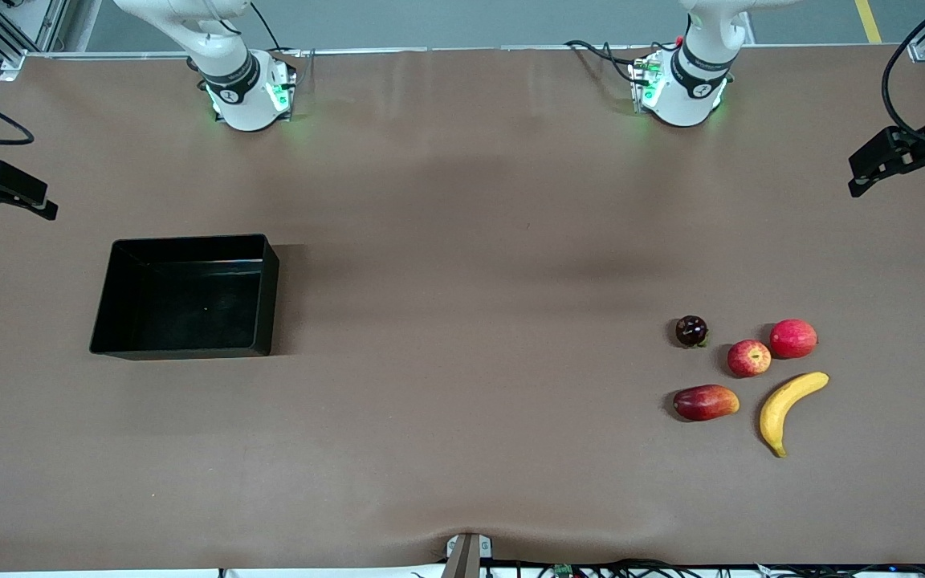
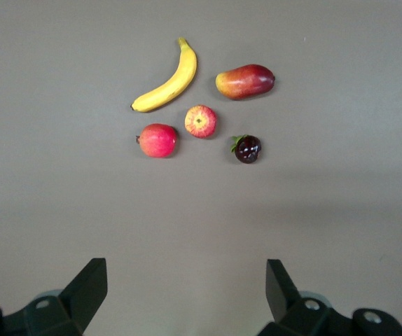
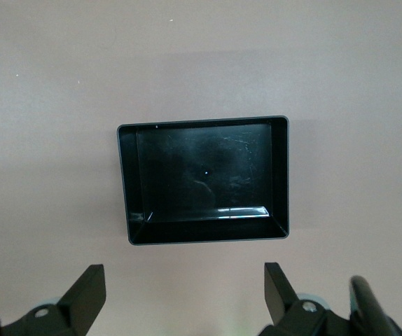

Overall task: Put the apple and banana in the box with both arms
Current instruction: 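Move the left gripper down over the red-yellow apple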

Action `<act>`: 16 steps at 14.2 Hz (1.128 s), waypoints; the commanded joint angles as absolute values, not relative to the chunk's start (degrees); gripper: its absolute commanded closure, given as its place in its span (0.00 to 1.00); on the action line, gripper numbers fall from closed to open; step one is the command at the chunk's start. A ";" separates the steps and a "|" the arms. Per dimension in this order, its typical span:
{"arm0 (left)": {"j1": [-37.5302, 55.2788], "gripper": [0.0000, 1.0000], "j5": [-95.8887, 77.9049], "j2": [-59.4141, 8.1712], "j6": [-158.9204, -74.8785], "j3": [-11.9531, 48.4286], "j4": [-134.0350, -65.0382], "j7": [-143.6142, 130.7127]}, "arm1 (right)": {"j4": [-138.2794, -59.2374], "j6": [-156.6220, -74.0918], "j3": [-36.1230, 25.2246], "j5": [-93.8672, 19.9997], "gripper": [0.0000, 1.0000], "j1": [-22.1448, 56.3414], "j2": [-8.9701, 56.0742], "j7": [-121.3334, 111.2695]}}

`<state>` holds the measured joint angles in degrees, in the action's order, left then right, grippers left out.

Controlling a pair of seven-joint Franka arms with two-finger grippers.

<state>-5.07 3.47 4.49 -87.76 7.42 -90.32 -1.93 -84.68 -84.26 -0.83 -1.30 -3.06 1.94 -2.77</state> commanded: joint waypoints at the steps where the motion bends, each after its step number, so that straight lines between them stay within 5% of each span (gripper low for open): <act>1: -4.66 0.00 2.73 4.30 -85.17 7.12 -88.77 -1.94 | -83.50 -84.11 -0.79 -0.61 0.00 -2.55 2.20 -2.29; 9: -5.10 0.00 2.90 -1.30 -84.28 7.12 -86.84 -3.43 | -83.23 -84.99 -0.88 -0.35 0.00 -2.72 2.20 -2.29; 16: -7.03 0.00 3.34 -15.19 -100.79 7.03 -89.82 -3.25 | -83.14 -85.69 -0.88 -0.44 0.00 -2.73 2.20 -2.29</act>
